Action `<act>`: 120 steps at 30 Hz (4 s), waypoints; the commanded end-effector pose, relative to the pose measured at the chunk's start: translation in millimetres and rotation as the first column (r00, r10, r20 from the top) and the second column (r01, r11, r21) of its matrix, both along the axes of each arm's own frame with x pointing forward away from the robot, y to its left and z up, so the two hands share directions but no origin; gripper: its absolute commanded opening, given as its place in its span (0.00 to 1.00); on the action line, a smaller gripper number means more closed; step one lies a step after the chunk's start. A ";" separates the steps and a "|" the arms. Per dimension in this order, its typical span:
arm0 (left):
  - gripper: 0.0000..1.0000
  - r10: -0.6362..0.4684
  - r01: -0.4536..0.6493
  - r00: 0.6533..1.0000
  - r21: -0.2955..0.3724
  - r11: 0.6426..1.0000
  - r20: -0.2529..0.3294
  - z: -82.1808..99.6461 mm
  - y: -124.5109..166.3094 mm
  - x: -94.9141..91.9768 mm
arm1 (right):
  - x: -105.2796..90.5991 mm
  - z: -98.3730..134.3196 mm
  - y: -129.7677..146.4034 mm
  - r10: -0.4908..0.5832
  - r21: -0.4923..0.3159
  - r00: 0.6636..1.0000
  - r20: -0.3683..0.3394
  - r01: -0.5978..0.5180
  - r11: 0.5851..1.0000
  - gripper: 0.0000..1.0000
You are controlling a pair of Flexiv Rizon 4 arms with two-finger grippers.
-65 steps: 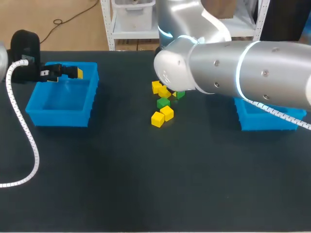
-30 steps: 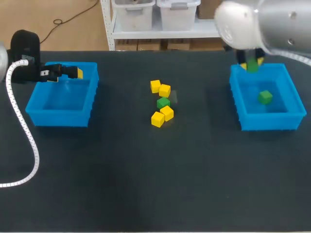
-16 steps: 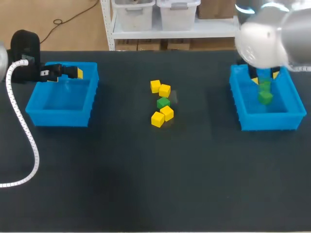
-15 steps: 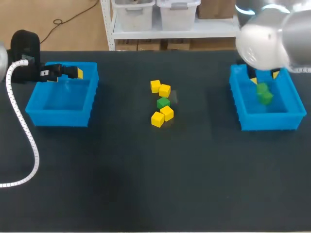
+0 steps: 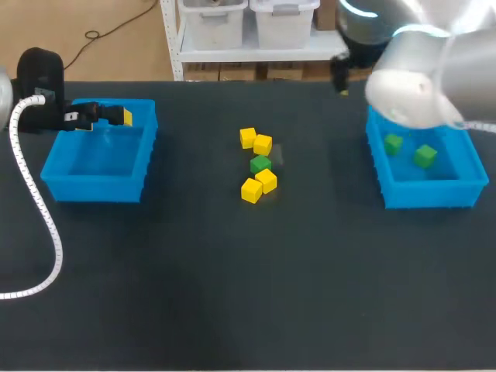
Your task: Put the green cubes in the right bin and the yellow cubes in the left bin.
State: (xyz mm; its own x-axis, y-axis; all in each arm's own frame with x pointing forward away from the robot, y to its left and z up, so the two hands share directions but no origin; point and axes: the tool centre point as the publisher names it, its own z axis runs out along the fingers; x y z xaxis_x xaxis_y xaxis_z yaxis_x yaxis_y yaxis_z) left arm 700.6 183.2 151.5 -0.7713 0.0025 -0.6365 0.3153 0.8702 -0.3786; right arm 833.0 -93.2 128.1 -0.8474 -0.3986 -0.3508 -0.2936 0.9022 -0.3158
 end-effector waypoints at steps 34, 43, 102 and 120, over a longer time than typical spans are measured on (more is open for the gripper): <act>1.00 -0.003 0.003 1.000 -0.006 1.000 0.006 -1.3 1.2 -0.7 | -89.9 -64.9 181.3 0.245 0.136 0.925 -0.291 -0.213 0.967 1.00; 1.00 -0.003 0.003 1.000 -0.006 1.000 0.006 -1.3 1.2 -0.7 | -81.6 -106.6 176.9 0.214 0.161 0.899 -0.383 -0.163 0.973 1.00; 1.00 -0.003 0.003 1.000 -0.006 1.000 0.006 -1.3 1.2 -0.7 | -52.9 -100.7 166.6 0.207 0.216 0.928 -0.310 -0.144 0.966 0.00; 1.00 -0.003 0.003 1.000 -0.006 1.000 0.006 -1.3 1.2 -0.7 | 5.3 -25.9 17.3 -0.163 0.233 0.986 -0.047 0.169 0.958 0.00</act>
State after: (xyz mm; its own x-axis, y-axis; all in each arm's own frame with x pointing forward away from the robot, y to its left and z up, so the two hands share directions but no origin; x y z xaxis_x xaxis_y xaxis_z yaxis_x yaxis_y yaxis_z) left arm 700.6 183.2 151.5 -0.7713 0.0025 -0.6365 0.3152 0.8702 -0.3786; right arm 849.8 -50.2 105.3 -0.9573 -0.1727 -0.2319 -0.1515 0.9827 -0.1067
